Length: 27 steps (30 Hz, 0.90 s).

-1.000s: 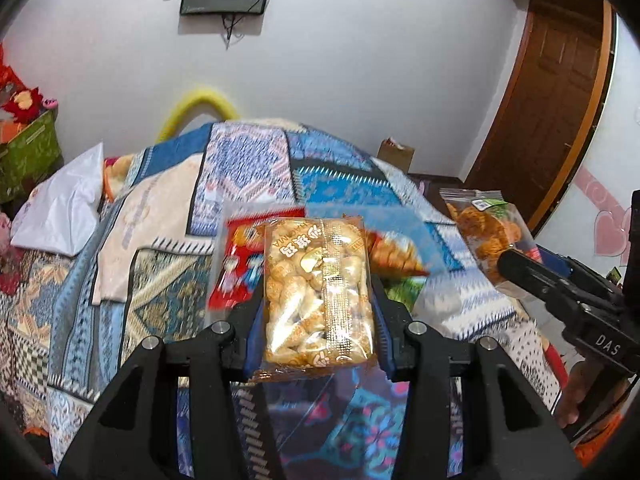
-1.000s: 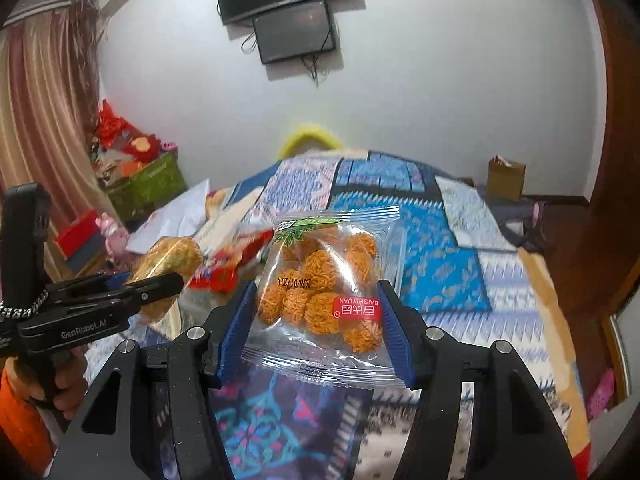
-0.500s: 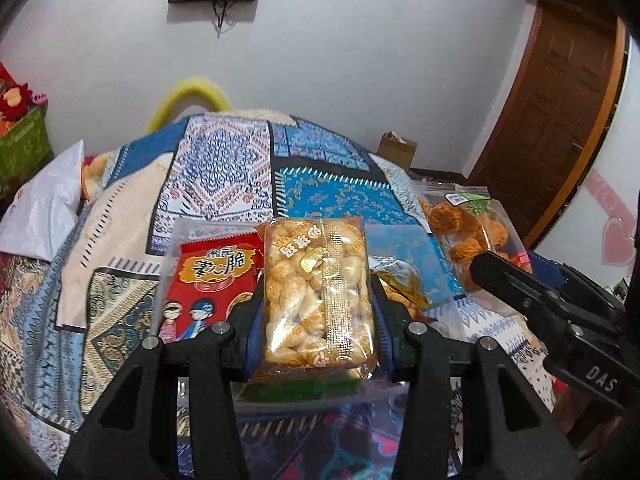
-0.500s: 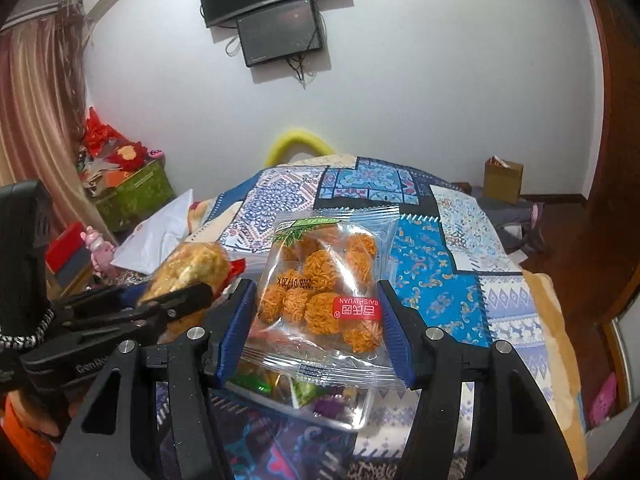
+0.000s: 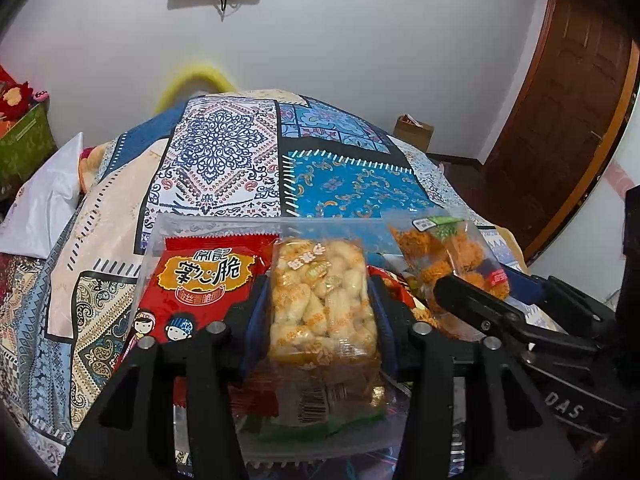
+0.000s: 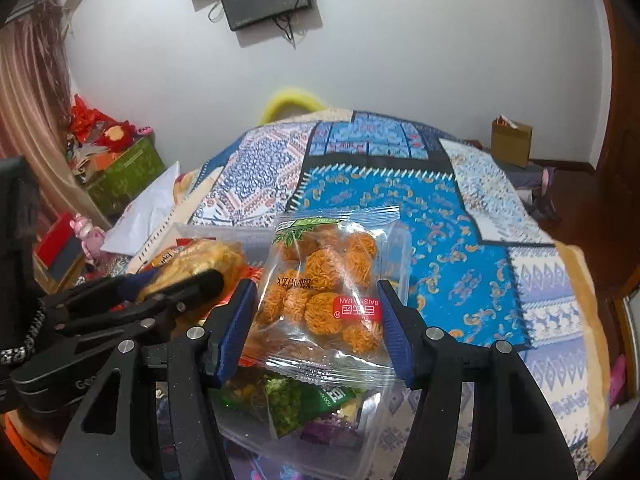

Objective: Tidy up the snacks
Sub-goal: 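Lower both packs into the clear box and open both tools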

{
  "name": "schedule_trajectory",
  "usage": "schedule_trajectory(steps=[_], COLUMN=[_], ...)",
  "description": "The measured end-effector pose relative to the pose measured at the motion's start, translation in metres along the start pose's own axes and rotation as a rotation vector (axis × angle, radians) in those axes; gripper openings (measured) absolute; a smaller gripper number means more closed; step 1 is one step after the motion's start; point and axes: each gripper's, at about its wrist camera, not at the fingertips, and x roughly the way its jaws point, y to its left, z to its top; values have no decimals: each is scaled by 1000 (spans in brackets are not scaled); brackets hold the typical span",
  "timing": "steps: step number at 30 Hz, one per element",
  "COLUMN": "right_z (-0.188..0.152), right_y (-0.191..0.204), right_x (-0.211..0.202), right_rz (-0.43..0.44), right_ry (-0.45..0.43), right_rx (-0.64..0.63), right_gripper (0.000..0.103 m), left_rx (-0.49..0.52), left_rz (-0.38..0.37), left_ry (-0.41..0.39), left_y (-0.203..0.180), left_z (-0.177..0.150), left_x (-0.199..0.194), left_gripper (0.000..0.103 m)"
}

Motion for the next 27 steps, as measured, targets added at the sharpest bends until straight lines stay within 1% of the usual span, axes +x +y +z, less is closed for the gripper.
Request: schedule_trajectory(steps=[2, 5, 6, 7, 9, 12, 15, 20, 24, 26, 27], right_z=[-1, -1, -1, -1, 0, 0, 0, 3, 4, 2, 0], right_y=[-4, -7, -6, -6, -3, 1, 6, 20, 36, 43, 46], right_x=[2, 1, -2, -4, -9, -16, -30, -67, -114, -136, -143], right_rz=[1, 12, 7, 0, -15, -32, -36, -32, -12, 1, 3], right_ry=[17, 25, 27, 28, 24, 20, -5, -64, -151, -194, -209], right_rx=[15, 22, 23, 22, 7, -14, -27, -52, -76, -88, -93], right_gripper=[60, 60, 62, 64, 65, 68, 71, 71, 71, 73, 75], left_rx=[-2, 9, 11, 11, 5, 4, 1, -2, 17, 37, 43], left_rz=[-14, -5, -1, 4, -5, -18, -27, -38, -32, -21, -17], left_ry=[-1, -14, -17, -23, -39, -64, -93, -172, -256, -302, -319], left_y=[1, 0, -1, 0, 1, 1, 0, 2, 0, -2, -3], left_z=[-1, -1, -1, 0, 0, 0, 1, -1, -8, -14, -17], left_x=[-3, -11, -13, -18, -27, -45, -67, -120, -167, -193, -203], left_gripper=[53, 54, 55, 59, 63, 63, 63, 63, 63, 63, 63])
